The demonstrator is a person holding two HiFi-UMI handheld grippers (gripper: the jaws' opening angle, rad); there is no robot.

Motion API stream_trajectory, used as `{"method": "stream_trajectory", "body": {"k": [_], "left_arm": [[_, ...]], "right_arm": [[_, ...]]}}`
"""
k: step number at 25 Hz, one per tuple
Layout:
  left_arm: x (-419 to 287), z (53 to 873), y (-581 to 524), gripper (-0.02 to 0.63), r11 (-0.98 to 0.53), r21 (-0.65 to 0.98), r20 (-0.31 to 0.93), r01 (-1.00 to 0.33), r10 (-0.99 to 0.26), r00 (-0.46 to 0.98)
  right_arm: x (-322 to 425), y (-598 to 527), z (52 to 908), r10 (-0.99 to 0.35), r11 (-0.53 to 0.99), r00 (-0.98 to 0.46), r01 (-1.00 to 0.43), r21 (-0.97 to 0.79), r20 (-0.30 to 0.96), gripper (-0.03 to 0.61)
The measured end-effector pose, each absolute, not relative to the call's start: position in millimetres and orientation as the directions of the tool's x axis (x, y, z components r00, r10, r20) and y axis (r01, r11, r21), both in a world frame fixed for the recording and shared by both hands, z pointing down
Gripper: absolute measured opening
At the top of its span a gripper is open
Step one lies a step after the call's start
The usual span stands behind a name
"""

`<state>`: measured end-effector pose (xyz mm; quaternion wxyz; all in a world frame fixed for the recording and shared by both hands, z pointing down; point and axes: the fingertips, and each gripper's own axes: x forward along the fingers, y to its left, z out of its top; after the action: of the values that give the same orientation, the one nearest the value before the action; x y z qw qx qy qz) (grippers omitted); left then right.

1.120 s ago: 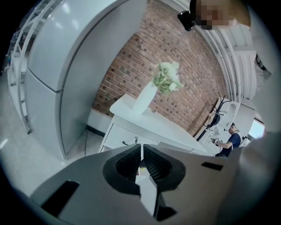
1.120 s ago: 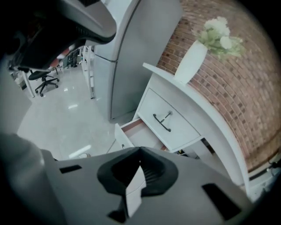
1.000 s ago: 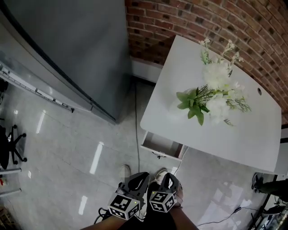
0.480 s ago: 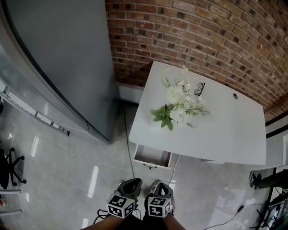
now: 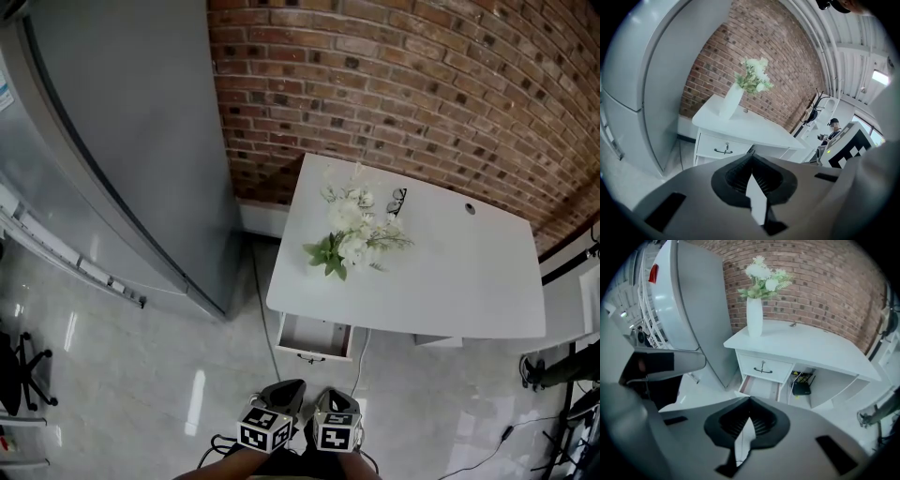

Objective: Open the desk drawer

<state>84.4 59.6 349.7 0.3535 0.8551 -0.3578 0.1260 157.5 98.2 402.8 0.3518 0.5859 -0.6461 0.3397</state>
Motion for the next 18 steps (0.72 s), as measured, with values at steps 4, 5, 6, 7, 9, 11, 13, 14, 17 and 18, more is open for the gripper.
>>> {"method": "stream_trajectory", "body": {"k": [4, 5, 6, 7, 9, 11, 13, 14, 17, 18], "left_arm": [[83.5, 353.1, 64.7, 0.008, -0.507, 0.496, 0.493, -0.705, -0.504, 0.709], [82.2, 354.5, 66.2, 0.008, -0.511, 0.489, 0.502, -0.707, -0.498, 0.707], [80.8, 355.5, 67.0, 0.008, -0.516, 0.481, 0.51, -0.709, -0.493, 0.705], [79.5, 356.3, 67.4, 0.008, -0.521, 0.473, 0.517, -0.71, -0.489, 0.703], [76.4, 358.6, 67.9, 0.008, -0.521, 0.462, 0.528, -0.717, -0.488, 0.695], [70.5, 363.0, 65.2, 0.008, -0.504, 0.458, 0.54, -0.732, -0.497, 0.679], [64.6, 365.8, 61.0, 0.008, -0.491, 0.451, 0.55, -0.745, -0.504, 0.666], [63.2, 365.7, 60.3, 0.008, -0.491, 0.448, 0.553, -0.747, -0.505, 0.663], [65.7, 362.5, 59.4, 0.008, -0.501, 0.448, 0.552, -0.74, -0.496, 0.67], [67.4, 361.8, 58.4, 0.008, -0.504, 0.45, 0.552, -0.737, -0.492, 0.674]], "right_arm": [[150.3, 100.3, 398.4, -0.508, 0.077, -0.105, -0.994, -0.077, 0.855, 0.015], [146.3, 100.4, 396.7, -0.506, 0.078, -0.127, -0.992, -0.101, 0.853, 0.015], [142.7, 99.8, 394.7, -0.506, 0.081, -0.145, -0.989, -0.121, 0.85, 0.015], [140.1, 99.1, 392.3, -0.507, 0.086, -0.157, -0.988, -0.132, 0.847, 0.015], [138.6, 99.1, 386.9, -0.51, 0.086, -0.169, -0.986, -0.145, 0.844, 0.015], [139.2, 98.3, 382.1, -0.514, 0.07, -0.177, -0.984, -0.165, 0.839, 0.015], [139.6, 96.8, 378.2, -0.52, 0.057, -0.177, -0.983, -0.173, 0.836, 0.015], [139.9, 97.8, 377.7, -0.519, 0.052, -0.175, -0.983, -0.173, 0.837, 0.015], [138.7, 101.4, 377.2, -0.507, 0.042, -0.18, -0.982, -0.184, 0.843, 0.015], [137.6, 101.6, 376.2, -0.506, 0.047, -0.182, -0.982, -0.184, 0.843, 0.015]]}}
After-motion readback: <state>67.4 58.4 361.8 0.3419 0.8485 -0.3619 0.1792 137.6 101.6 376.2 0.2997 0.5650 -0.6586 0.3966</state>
